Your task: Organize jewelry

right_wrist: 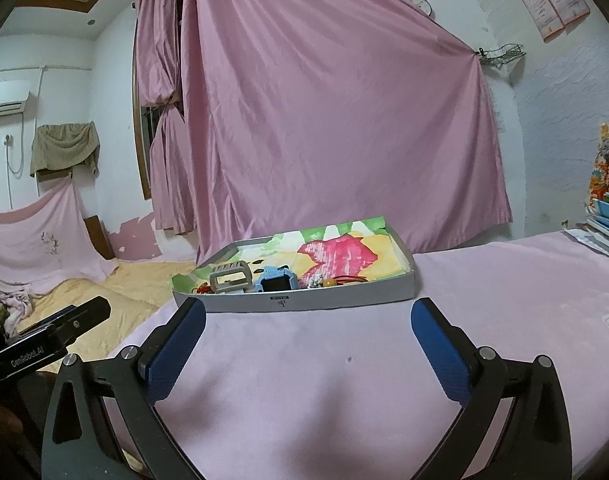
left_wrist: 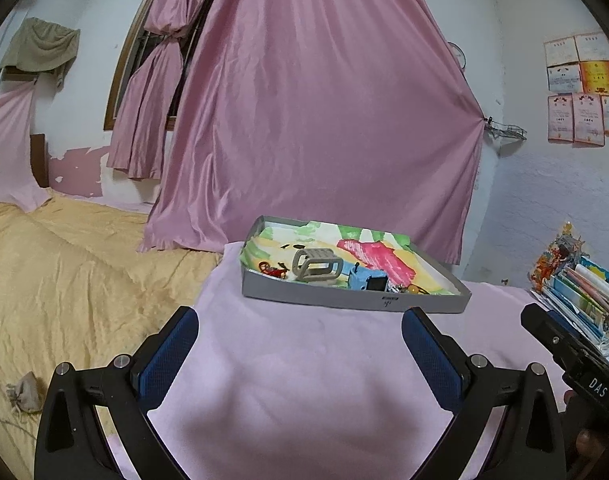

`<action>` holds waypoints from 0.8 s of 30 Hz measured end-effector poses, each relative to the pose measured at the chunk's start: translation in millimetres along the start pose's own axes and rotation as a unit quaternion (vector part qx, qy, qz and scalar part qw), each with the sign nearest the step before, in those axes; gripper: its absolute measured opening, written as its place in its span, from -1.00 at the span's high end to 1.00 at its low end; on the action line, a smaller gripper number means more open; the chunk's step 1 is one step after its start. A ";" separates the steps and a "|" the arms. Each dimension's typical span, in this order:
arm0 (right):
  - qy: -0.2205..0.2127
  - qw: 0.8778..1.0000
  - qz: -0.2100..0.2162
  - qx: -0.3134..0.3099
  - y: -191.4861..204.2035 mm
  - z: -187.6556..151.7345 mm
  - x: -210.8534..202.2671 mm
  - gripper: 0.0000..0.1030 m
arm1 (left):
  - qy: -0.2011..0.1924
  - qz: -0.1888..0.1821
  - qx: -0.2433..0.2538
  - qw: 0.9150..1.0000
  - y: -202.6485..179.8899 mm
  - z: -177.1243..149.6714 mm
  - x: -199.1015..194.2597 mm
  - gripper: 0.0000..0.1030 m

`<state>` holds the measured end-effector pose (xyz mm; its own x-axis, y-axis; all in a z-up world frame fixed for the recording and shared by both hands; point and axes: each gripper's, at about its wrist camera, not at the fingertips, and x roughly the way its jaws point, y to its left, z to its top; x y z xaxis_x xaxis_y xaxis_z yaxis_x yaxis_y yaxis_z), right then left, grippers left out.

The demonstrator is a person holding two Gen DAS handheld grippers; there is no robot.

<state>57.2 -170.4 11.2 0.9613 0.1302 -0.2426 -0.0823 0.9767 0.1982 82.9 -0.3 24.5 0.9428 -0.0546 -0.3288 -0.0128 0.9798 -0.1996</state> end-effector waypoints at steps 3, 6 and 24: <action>-0.003 1.000 -0.005 -0.004 0.8 -5.1 -8.4 -0.96 | -0.007 0.002 0.001 1.000 1.6 -4.6 -7.0 -0.99; -0.003 1.000 -0.005 -0.005 3.3 -9.5 -15.0 -0.96 | -0.014 0.008 0.010 1.000 1.2 -8.7 -12.2 -0.99; 0.000 1.000 -0.013 -0.003 1.2 -21.2 -31.9 -0.97 | -0.019 0.014 0.017 1.000 3.8 -21.9 -25.6 -0.99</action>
<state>20.9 -169.8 -0.9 0.9633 0.1038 -0.2474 -0.0577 0.9807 0.1868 51.4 0.6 11.9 0.9541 -0.0202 -0.2989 -0.0288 0.9869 -0.1586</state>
